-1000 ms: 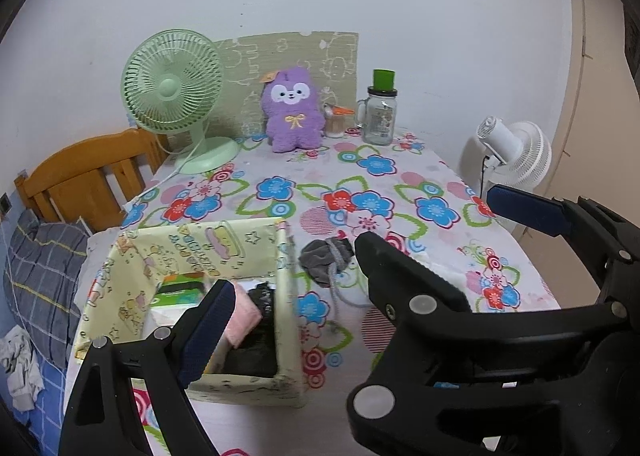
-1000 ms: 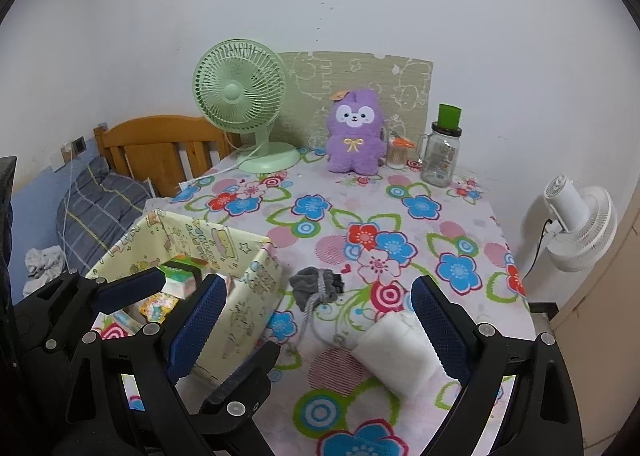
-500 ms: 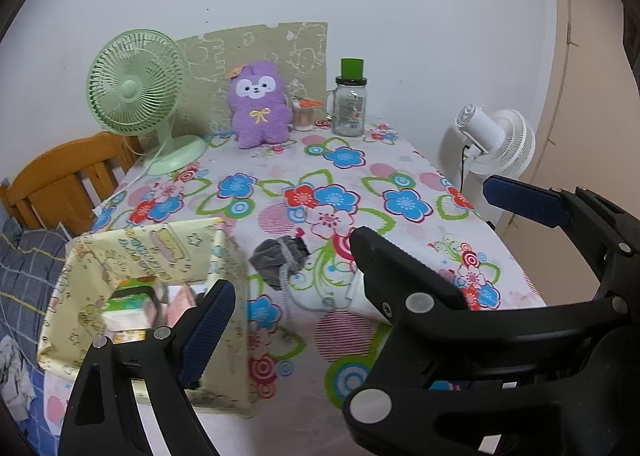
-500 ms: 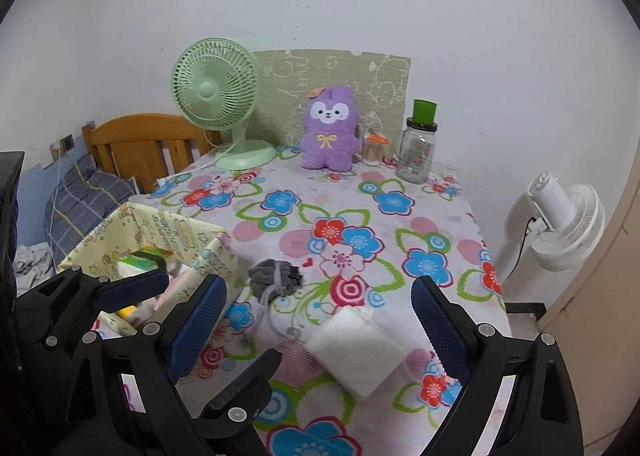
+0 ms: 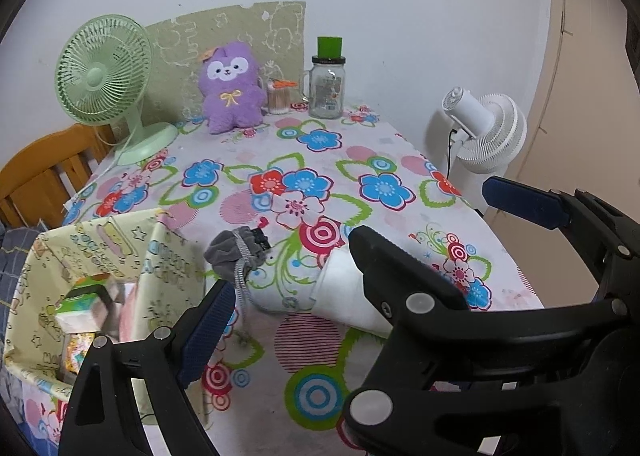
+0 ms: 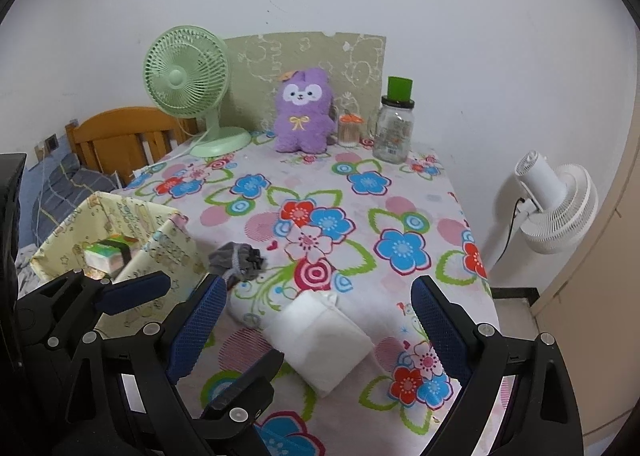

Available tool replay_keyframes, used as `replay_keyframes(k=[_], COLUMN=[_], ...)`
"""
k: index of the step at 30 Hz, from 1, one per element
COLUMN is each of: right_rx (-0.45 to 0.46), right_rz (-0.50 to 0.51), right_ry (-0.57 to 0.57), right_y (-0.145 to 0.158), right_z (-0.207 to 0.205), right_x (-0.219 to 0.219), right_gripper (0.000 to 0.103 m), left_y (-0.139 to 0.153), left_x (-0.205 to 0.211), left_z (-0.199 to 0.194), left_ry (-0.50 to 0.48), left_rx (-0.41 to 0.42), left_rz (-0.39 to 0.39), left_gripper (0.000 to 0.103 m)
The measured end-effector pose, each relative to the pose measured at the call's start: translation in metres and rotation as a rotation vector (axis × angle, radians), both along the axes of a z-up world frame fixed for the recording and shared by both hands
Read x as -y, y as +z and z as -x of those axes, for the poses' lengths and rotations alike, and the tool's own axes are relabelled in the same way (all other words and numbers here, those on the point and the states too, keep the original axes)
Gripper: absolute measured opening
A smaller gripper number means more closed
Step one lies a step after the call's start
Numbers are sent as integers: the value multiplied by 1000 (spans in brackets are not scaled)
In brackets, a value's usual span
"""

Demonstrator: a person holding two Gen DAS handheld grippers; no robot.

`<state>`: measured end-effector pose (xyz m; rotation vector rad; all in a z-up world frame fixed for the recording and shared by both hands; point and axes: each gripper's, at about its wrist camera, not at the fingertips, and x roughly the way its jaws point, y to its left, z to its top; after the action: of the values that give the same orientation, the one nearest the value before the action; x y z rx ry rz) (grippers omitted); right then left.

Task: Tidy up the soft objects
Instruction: 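Withdraw both tools from the box toward the grey pouch and white cloth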

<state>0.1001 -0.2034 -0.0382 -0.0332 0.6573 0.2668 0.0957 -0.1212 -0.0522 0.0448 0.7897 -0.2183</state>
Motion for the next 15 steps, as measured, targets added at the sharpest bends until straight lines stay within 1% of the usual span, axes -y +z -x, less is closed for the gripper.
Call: replay_keyframes(k=[15], right_rx=[-79], right_rz=[-18], right_ry=[-12], right_y=[-38], right_z=[-17], right_x=[11], right_gripper=[95], left_y=[-37], left_x=[10], left_z=[-18], left_ry=[-24], left_rx=[-83], left_rz=[-23], left_gripper=[92])
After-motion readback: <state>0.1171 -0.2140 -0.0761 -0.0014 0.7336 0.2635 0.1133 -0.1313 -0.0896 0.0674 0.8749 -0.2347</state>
